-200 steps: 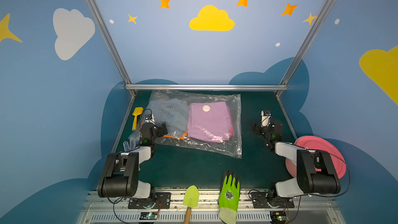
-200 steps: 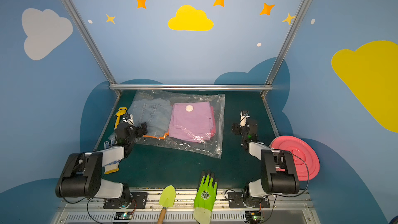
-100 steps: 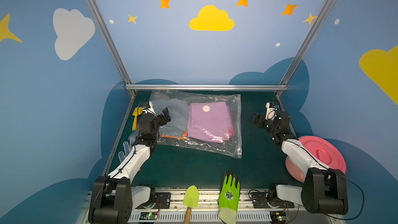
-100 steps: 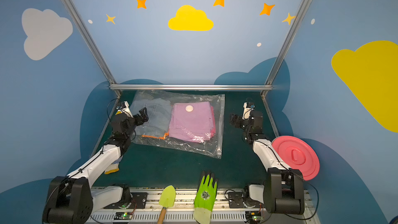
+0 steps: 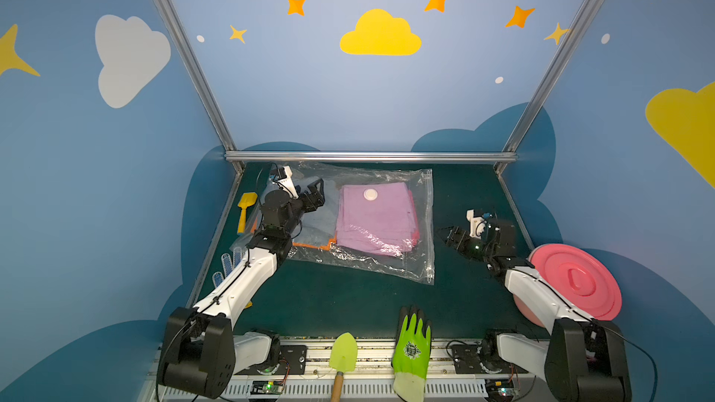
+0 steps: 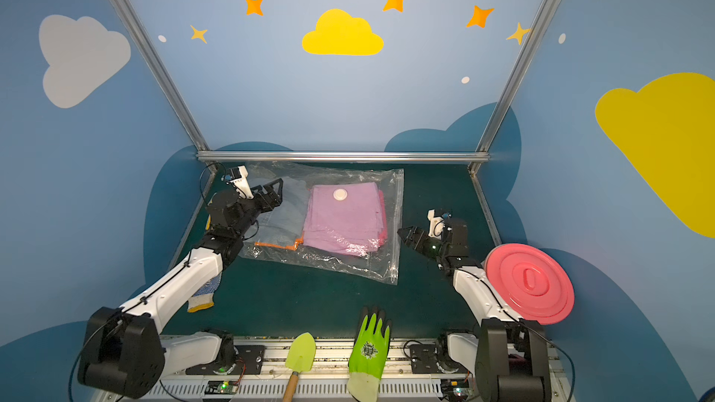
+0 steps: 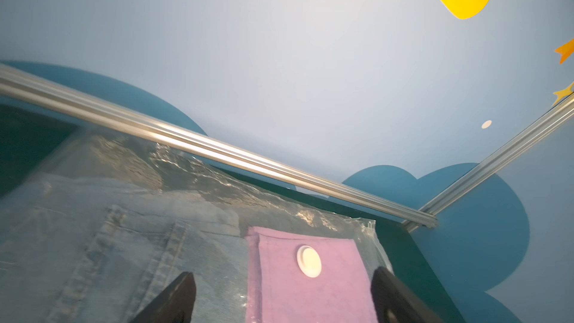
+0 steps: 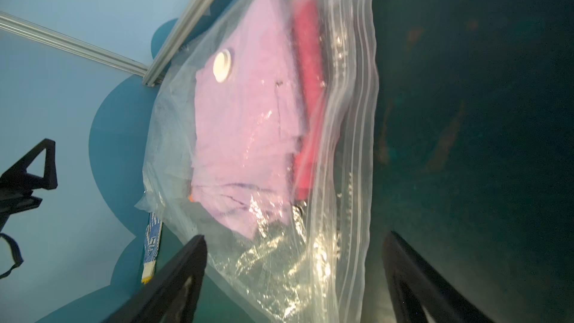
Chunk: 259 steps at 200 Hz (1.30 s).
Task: Take the trousers out of the vacuum bag
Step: Open the vacuum bag at the center of the board.
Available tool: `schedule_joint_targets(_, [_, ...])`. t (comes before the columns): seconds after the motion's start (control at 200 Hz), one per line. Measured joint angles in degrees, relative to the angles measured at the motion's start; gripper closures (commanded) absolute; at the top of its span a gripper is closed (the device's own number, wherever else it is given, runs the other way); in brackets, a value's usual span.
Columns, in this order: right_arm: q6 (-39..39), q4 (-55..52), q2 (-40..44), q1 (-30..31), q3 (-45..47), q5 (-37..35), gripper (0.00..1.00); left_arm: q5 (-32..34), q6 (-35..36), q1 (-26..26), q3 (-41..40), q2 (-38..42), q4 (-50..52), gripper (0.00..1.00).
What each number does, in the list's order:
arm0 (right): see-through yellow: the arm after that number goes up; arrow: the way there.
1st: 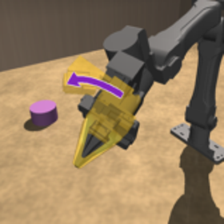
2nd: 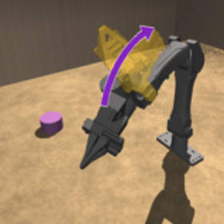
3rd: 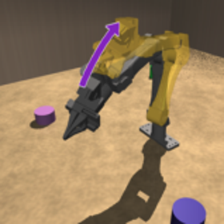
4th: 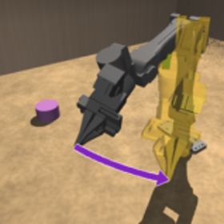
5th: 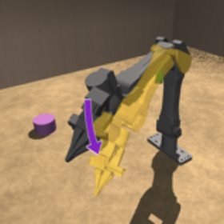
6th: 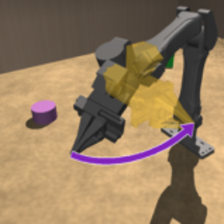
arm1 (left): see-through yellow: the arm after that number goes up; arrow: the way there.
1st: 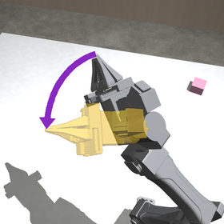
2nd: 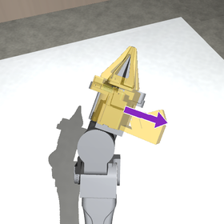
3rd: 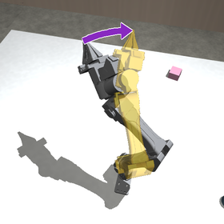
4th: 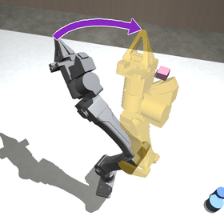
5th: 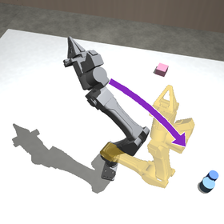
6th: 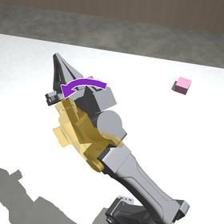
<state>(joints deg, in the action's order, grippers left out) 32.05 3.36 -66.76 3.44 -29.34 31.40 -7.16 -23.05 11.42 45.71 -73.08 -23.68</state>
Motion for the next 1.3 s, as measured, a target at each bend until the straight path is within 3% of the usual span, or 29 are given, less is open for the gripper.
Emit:
schedule_joint_targets(0.17, [1.73,0.22,-0.13,3.63,3.28,0.39,0.15,-8.02,-1.79,1.20,6.47,-8.26,1.73,0.14])
schedule_joint_targets(0.431, [3.61,4.44,-5.09,8.22,4.92,-0.26,0.26,-11.74,-3.19,7.63,12.15,-15.30,2.78,0.12])
schedule_joint_targets(0.651, [3.39,6.43,-7.50,10.32,4.76,-2.25,0.46,-13.25,-3.37,12.57,16.83,-20.35,3.91,0.12])
schedule_joint_targets(0.896, [1.95,9.20,-7.54,11.91,3.85,-6.49,0.85,-14.82,-3.39,16.90,22.47,-25.18,6.54,0.12])
schedule_joint_targets(1.081, [-1.70,8.81,-7.52,15.58,2.47,-10.10,0.93,-15.65,-2.43,20.52,31.85,-30.36,14.49,0.11])
schedule_joint_targets(1.297, [-6.01,7.54,-6.19,20.39,2.14,-14.99,0.95,-16.22,-0.94,25.53,49.94,-39.91,28.98,0.09])
